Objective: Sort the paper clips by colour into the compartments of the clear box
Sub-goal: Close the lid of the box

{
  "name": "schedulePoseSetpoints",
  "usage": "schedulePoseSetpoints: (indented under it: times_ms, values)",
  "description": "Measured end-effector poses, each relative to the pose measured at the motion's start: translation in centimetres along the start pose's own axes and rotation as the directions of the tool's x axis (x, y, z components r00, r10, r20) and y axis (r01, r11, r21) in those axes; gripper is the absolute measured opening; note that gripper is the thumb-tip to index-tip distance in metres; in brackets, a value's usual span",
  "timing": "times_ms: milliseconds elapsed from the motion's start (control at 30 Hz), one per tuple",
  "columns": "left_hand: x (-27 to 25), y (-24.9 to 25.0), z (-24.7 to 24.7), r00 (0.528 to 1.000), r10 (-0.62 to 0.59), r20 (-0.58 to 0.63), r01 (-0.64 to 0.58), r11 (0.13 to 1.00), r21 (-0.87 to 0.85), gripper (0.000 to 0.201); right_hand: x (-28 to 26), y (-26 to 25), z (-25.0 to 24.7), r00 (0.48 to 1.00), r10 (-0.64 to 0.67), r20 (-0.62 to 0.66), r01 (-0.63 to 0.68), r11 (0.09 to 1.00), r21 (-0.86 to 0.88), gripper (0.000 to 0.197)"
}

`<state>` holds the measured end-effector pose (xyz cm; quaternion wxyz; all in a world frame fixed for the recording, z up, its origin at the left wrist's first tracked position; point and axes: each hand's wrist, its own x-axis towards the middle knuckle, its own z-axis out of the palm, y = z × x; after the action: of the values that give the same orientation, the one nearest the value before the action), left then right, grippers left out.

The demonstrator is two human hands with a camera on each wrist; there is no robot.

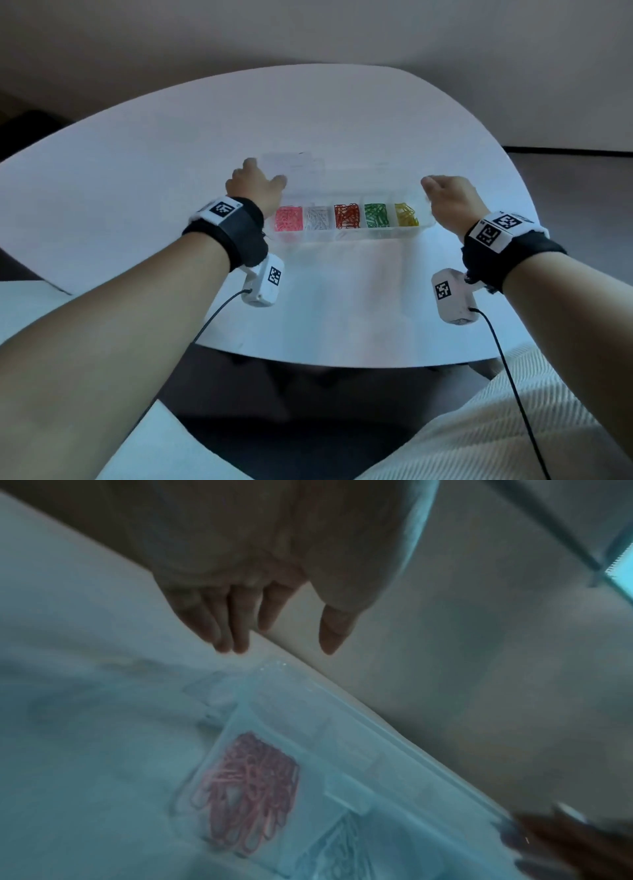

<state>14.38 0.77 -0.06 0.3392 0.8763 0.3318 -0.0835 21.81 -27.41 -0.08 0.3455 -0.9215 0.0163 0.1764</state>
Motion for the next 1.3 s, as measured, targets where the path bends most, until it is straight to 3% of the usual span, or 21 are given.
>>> schedulePoseSetpoints:
  times_ms: [100, 233, 367, 500, 600, 733, 833, 967, 1033, 1100, 1200, 1300]
  values:
    - [1.0, -0.7, -0.6, 0.993, -0.022, 0.117, 0.047, 0.974, -0.221, 0.041, -0.4, 0.7, 0.3, 0.996, 0.084, -0.001, -0.080, 0.954, 0.288, 0.029]
    - [1.2, -2.1, -0.9, 0.994, -0.065, 0.088, 0.096, 0.900, -0.425, 0.026, -1.3, 1.9, 0.6, 0.996, 0.080, 0.024, -0.084, 0.926, 0.367, 0.020]
    - [0.8, -3.5, -1.0, 0.981, -0.111, 0.157, 0.178, 0.841, -0.511, 0.017, -1.7, 2.3, 0.8, 0.988, 0.133, 0.080, -0.154, 0.889, 0.431, 0.019]
    - [0.4, -4.0, -1.4, 0.984, -0.063, 0.166, 0.153, 0.775, -0.613, 0.024, -1.9, 2.2, 1.3, 0.978, 0.135, 0.160, -0.198, 0.846, 0.494, 0.025]
    - [0.2, -3.9, -2.0, 0.992, -0.030, 0.122, 0.107, 0.712, -0.694, 0.028, -2.0, 1.7, 1.3, 0.988, 0.132, 0.076, -0.152, 0.814, 0.561, 0.027]
    - [-0.5, -3.4, -3.2, 0.998, 0.011, 0.068, 0.040, 0.717, -0.696, 0.040, -2.6, 0.7, 0.7, 0.988, 0.148, 0.041, -0.134, 0.703, 0.698, 0.035]
    - [-1.6, -3.6, -4.4, 0.995, 0.037, 0.088, 0.032, 0.736, -0.676, 0.036, -2.9, 0.5, -0.1, 0.985, 0.169, 0.045, -0.147, 0.665, 0.732, 0.023]
    - [-3.0, -4.4, -4.7, 0.991, 0.085, 0.099, -0.019, 0.845, -0.535, 0.028, -3.3, 0.7, -0.3, 0.989, 0.120, 0.087, -0.147, 0.770, 0.621, 0.022]
    - [-3.6, -5.0, -4.2, 0.981, 0.170, 0.090, -0.126, 0.923, -0.363, 0.017, -3.7, 0.9, 0.1, 0.990, 0.090, 0.112, -0.136, 0.835, 0.533, 0.020]
    - [-3.9, -5.7, -3.5, 0.959, 0.251, 0.130, -0.235, 0.963, -0.130, 0.018, -4.5, 1.0, 0.5, 0.990, 0.053, 0.129, -0.099, 0.916, 0.388, 0.016]
    - [-4.5, -6.4, -2.6, 0.927, 0.320, 0.197, -0.354, 0.919, 0.173, 0.031, -5.7, 1.0, 0.8, 0.990, -0.031, 0.141, 0.023, 0.998, 0.059, 0.035]
    - [-5.2, -6.8, -1.9, 0.924, 0.308, 0.227, -0.371, 0.864, 0.340, 0.034, -6.6, 1.0, 1.1, 0.977, -0.131, 0.170, 0.172, 0.951, -0.257, 0.051]
